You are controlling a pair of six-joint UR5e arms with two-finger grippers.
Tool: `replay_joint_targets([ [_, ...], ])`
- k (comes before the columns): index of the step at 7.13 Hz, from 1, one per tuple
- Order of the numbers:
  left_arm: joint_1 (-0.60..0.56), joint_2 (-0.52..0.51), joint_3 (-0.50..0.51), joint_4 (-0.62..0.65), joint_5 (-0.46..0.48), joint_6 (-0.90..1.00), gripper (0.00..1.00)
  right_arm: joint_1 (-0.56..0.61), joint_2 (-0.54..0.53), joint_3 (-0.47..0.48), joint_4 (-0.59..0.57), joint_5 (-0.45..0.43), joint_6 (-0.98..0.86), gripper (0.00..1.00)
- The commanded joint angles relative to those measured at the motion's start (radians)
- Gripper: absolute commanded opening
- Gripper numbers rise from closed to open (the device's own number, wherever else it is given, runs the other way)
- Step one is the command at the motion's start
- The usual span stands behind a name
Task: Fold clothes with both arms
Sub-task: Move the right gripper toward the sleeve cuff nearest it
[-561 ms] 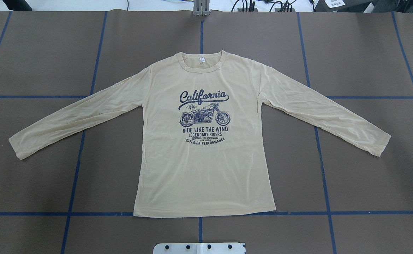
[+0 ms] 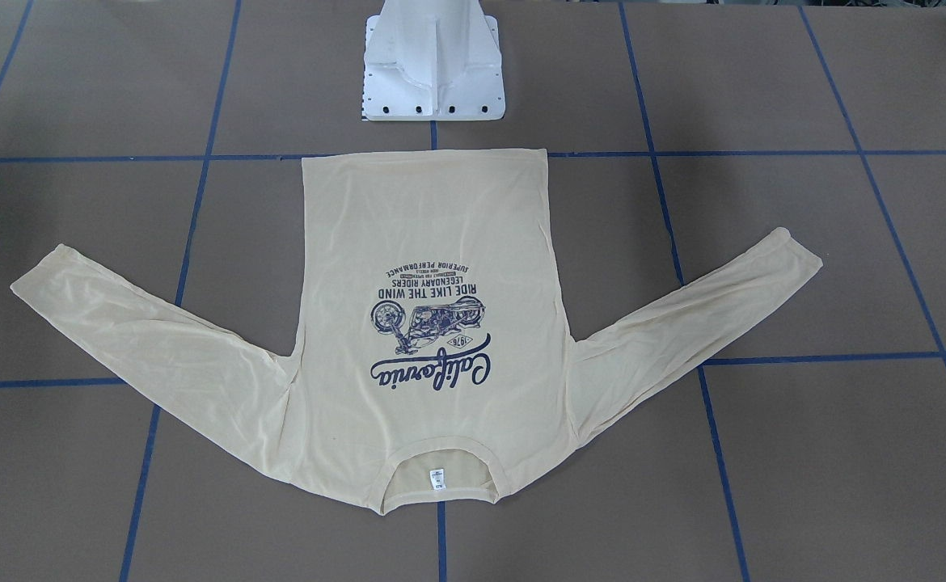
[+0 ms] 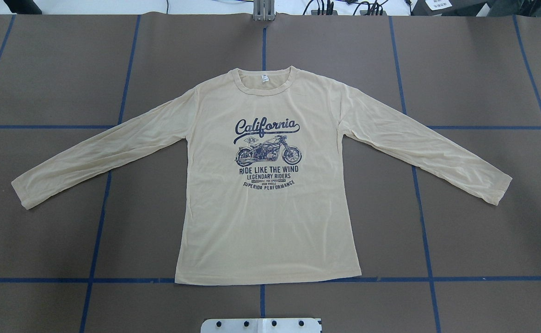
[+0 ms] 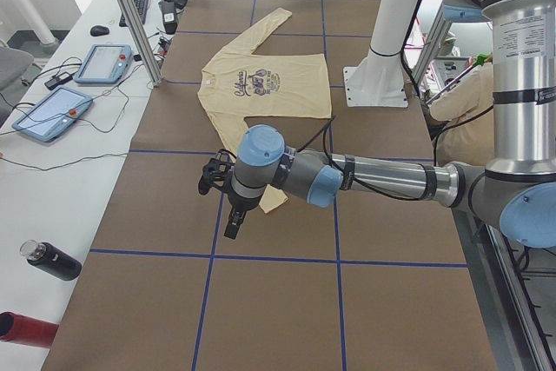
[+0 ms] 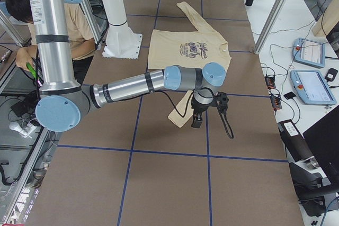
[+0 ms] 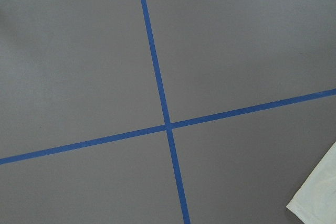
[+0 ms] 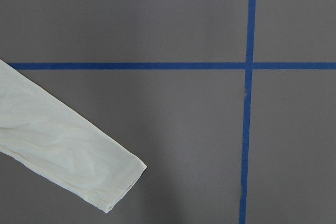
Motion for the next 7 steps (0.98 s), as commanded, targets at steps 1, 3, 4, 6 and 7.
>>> replay_joint_targets([
  [1,-0.001,0.003,-0.003,-0.008,-0.004,0.002,1.0,-0.001,-0.012,0.014,0.008,0.005,0.007,1.0],
  [3,0.004,0.027,-0.019,-0.011,-0.028,0.002,1.0,-0.063,-0.02,0.017,0.047,0.014,0.007,1.0],
  [4,0.005,0.027,-0.021,-0.013,-0.059,0.007,1.0,-0.112,-0.025,0.014,0.078,0.016,0.006,1.0],
  [6,0.01,0.026,-0.024,-0.042,-0.106,-0.002,1.0,-0.172,-0.031,0.009,0.089,0.017,0.095,1.0],
  [7,0.01,0.024,-0.023,-0.043,-0.108,-0.004,1.0,-0.188,-0.031,0.006,0.092,0.017,0.096,0.98],
])
